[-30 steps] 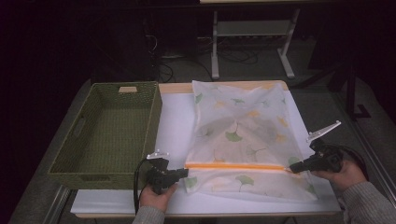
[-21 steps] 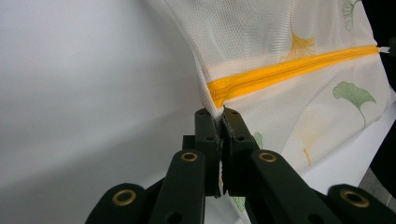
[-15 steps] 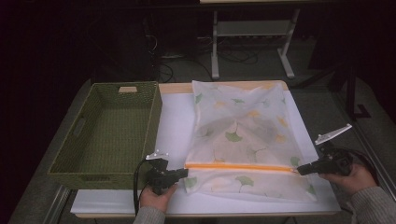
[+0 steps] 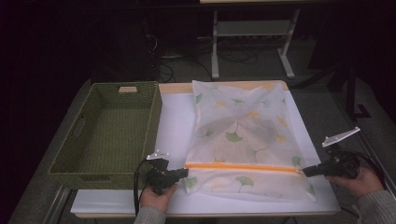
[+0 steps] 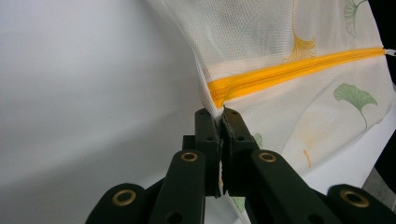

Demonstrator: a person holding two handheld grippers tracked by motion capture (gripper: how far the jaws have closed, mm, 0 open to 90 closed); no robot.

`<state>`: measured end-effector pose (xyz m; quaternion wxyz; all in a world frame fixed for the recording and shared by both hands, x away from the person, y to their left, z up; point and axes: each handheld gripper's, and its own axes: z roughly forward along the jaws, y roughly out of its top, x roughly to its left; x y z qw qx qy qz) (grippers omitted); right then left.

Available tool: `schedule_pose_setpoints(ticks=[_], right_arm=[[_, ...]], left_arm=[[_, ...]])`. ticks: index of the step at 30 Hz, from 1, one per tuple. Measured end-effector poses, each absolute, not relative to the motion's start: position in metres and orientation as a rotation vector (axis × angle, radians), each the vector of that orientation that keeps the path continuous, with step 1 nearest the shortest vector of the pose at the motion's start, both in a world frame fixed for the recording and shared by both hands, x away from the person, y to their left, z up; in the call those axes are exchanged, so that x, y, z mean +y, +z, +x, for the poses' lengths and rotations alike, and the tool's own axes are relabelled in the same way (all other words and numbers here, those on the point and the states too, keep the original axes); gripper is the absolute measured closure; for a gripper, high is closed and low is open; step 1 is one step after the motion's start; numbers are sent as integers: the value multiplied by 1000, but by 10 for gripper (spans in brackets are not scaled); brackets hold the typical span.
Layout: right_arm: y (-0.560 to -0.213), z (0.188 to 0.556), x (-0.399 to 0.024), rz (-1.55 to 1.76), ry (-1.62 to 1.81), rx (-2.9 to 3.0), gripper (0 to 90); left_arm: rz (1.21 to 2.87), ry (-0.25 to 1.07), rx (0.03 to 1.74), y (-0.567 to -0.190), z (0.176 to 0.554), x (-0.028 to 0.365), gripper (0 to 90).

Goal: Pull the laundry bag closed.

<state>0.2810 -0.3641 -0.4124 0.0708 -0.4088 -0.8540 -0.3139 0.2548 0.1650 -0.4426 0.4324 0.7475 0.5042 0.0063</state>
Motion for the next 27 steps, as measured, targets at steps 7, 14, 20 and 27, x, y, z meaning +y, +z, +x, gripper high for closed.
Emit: schedule_pose_setpoints(ticks=[7,14,20,27], right_arm=[[-415,279,-375,-1276,-936,-2563,897],[-420,278,-383,-1339,-891,-2589,900],[-421,273,-396,-1337,-1010,-2512,899],[-420,277,-373,-1267,-990,-2567,896]], left_arm=[[1854,12,1260,-443,254,165,869],[1860,28,1269,-442,254,168,870],[1835,4,1272,-442,255,171,865],[1804,-19,1264,-442,251,174,762]])
